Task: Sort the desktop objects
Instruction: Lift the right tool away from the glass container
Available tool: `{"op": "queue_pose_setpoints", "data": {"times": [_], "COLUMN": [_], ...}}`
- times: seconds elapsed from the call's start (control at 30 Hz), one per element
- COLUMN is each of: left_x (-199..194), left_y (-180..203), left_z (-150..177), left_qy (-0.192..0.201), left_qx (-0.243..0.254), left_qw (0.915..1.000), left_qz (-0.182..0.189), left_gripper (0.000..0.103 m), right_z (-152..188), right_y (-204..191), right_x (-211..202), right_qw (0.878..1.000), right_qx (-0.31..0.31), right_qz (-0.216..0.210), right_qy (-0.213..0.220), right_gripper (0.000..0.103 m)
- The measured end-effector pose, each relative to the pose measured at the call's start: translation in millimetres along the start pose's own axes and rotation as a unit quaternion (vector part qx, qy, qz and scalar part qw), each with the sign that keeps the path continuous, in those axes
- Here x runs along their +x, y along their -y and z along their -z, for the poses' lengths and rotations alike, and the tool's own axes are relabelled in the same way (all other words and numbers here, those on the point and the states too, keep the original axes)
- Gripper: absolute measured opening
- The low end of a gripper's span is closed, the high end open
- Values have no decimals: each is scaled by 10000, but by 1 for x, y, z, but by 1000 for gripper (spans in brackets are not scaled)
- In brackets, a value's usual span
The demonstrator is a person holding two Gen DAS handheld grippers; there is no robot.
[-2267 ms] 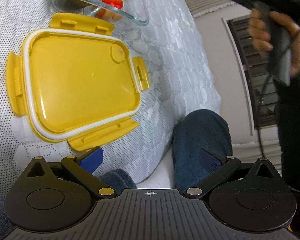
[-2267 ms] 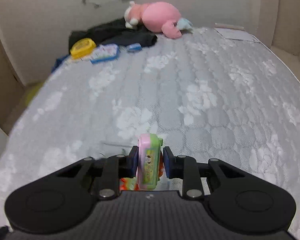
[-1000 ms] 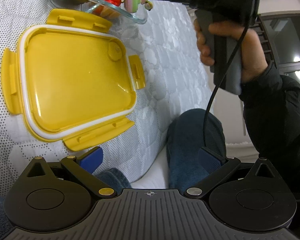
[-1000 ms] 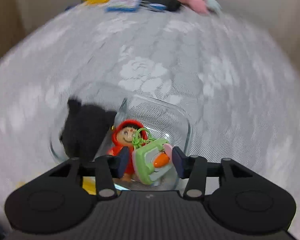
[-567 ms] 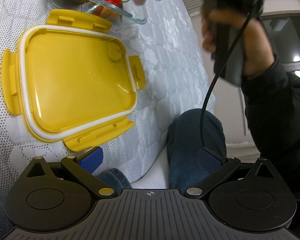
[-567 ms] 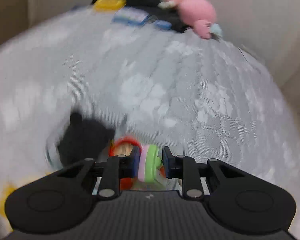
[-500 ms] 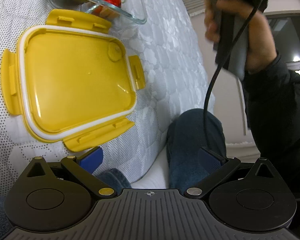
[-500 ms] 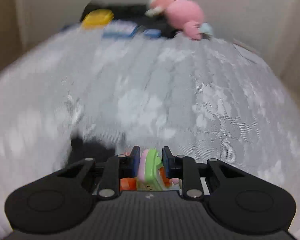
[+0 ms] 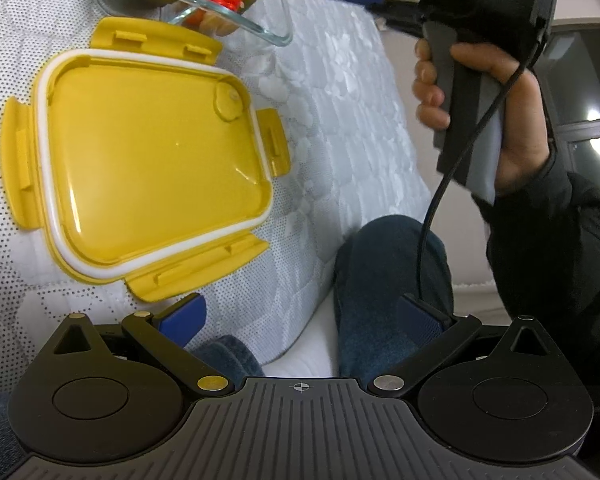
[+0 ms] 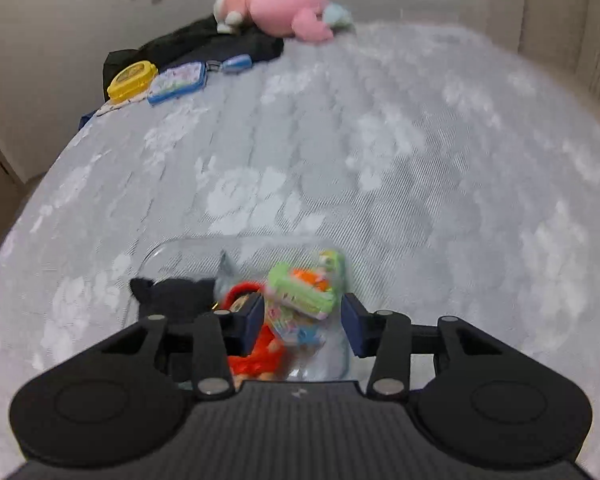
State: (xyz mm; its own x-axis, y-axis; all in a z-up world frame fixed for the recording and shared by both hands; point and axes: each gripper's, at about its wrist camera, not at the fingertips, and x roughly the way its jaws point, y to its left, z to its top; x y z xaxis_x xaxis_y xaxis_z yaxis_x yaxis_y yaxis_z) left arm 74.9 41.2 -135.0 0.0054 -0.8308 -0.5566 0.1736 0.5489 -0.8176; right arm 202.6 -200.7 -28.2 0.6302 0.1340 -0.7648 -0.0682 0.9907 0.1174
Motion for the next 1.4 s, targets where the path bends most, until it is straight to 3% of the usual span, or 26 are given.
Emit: {"op": "queue_pose_setpoints", "data": {"times": [0.33,0.57,0.8,0.97,1.1,1.2,1.3,1.4], "left_x": [0,-1,-1,-2,-3,-2,-1,0], "left_y": [-2,-2,-4,-6,-5,-4,-3,-4], "left_z": [-1,-1,-2,-4,-3,-2,-2,-2], "left_qy": [-29,-47,-77,-88,-106,-80,-85,-76], "left_qx": [-36,-39,-96,-129,-110,-90,-95,-120], "left_qw": [10000,10000,9999,9998,9997,9998,9998,9998], "left_qz": [12,52,118,155,167,168,147,145], "left_gripper": [103,103,103,103,103,103,103,103], "right_z": [-5,-18,-31,-11,11,18,16,24], "right_y": [-5,13,10,3,3,-9,-34,-57], "right_x": [22,25,63,57,50,31,26,42], "right_qw": [9995,9971,9983,9997,9965,9981,9910,9737], "right_qx": [185,598,420,87,61,-382,-1337,-2243], "right_qz": [-243,138,356,230,-127,-154,-24,384], "right_qy": [17,452,195,39,-823,-463,-120,-87], "right_gripper": [33,23,20,16,16,19,45,37]}}
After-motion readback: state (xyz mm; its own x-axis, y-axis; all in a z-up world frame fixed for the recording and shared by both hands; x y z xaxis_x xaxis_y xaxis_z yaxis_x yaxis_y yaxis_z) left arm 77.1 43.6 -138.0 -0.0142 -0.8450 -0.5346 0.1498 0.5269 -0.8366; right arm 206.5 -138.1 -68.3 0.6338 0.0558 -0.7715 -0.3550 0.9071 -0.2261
